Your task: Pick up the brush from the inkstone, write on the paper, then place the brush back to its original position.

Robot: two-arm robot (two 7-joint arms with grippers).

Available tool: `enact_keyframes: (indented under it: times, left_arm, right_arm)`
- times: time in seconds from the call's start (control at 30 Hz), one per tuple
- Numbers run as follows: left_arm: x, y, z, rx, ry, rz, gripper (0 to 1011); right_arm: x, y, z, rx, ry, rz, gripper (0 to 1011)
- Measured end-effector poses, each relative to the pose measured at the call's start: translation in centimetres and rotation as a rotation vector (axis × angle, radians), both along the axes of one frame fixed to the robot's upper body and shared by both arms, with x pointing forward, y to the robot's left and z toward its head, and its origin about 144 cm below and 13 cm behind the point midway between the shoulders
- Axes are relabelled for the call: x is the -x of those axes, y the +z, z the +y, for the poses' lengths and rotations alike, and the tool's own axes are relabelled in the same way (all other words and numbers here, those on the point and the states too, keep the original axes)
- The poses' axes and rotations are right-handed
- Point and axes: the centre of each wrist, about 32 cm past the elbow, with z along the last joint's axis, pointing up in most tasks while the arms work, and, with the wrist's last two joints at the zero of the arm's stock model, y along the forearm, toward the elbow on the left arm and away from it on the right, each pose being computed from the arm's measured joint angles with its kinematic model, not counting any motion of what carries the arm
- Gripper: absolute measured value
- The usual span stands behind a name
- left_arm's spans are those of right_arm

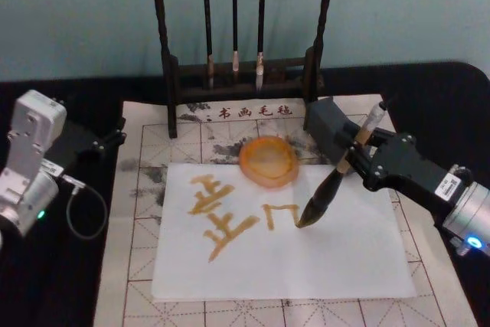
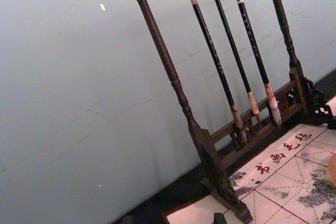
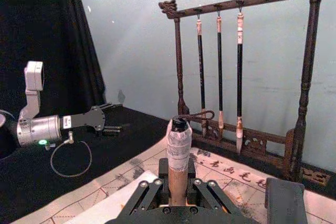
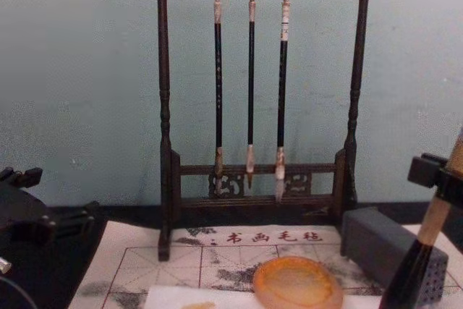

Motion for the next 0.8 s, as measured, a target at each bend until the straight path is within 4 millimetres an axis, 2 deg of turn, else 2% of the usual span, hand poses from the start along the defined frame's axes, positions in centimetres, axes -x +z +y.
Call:
enact_keyframes:
  times: [0.4, 0.8]
  left_arm:
    - [0.0, 0.0, 0.0, 0.000, 0.000, 0.000, 1001]
    - [0.0, 0.0, 0.0, 0.000, 0.000, 0.000, 1001]
  right_arm:
    - [-0.2, 0.8, -0.2, -0.028, -0.008, -0.034, 195]
    - [-1.6, 1.4, 0.2, -0.100, -0.052, -0.026, 195]
